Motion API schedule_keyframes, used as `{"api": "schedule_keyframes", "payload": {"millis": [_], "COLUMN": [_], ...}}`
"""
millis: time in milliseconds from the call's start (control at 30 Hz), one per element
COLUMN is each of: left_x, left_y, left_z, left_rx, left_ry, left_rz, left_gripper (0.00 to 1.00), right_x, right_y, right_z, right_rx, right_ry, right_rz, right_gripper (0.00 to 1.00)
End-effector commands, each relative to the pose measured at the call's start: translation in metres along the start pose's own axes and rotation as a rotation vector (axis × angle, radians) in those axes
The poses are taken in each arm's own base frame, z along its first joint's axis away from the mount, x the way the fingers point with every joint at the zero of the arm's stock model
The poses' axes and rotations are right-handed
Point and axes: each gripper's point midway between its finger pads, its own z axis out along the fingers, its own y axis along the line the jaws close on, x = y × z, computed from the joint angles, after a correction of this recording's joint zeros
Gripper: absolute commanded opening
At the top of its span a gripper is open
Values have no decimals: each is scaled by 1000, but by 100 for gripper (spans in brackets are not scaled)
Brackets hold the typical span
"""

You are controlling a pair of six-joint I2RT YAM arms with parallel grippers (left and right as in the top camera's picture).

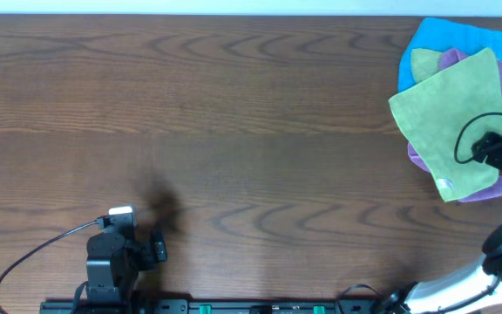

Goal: Fold the cloth
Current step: 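Pinch the lime green cloth's lower edge with the right gripper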

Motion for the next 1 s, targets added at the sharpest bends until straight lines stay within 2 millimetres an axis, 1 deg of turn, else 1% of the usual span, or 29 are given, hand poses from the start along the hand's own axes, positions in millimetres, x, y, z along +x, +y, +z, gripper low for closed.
{"api": "schedule_keyframes", "payload": {"millis": [0,33,67,100,200,300,367,433,533,567,633,667,700,800,900,967], "left_x": [20,20,20,20,20,20,20,20,20,20,20,20,20,20,20,20], "left_y": [4,4,4,4,4,4,4,4,4,4,4,4,4,4,4,4], "left_z": [7,7,7,7,7,7,7,7,7,7,7,7,7,7,7,7], "left_rx": [-16,-17,-17,-16,-16,-16,-17,-17,-16,-17,-17,-16,-16,-17,-17,-16], "left_ry": [63,62,62,63,63,63,62,62,63,62,62,63,63,62,62,63], "left_rz": [9,9,9,9,9,9,9,9,9,9,9,9,9,9,9,9], "left_gripper": [95,95,95,95,95,95,95,95,95,95,95,95,95,95,95,95], "right_x": [-20,-22,-23,-23,-22,-14,-11,-7,-2,1,2,2,1,0,-1,-6], "right_y": [-2,-2,-2,-3,-4,-4,-4,-4,-5,-5,-4,-5,-5,-5,-5,-3], "right_z": [-12,-12,-12,-11,-5,5,10,15,23,26,27,27,27,27,27,21], "right_rx": [31,32,33,33,32,21,10,5,0,-3,-5,-4,-3,-2,-2,-3], "right_ry": [-59,-65,-68,-71,-66,-41,-29,-18,1,9,15,12,7,5,2,-13], "right_rz": [-70,-71,-72,-73,-71,-63,-56,-52,-47,-44,-33,-32,-34,-33,5,36], "right_gripper": [75,73,75,79,80,81,77,71,73,68,47,32,2,1,1,1]}}
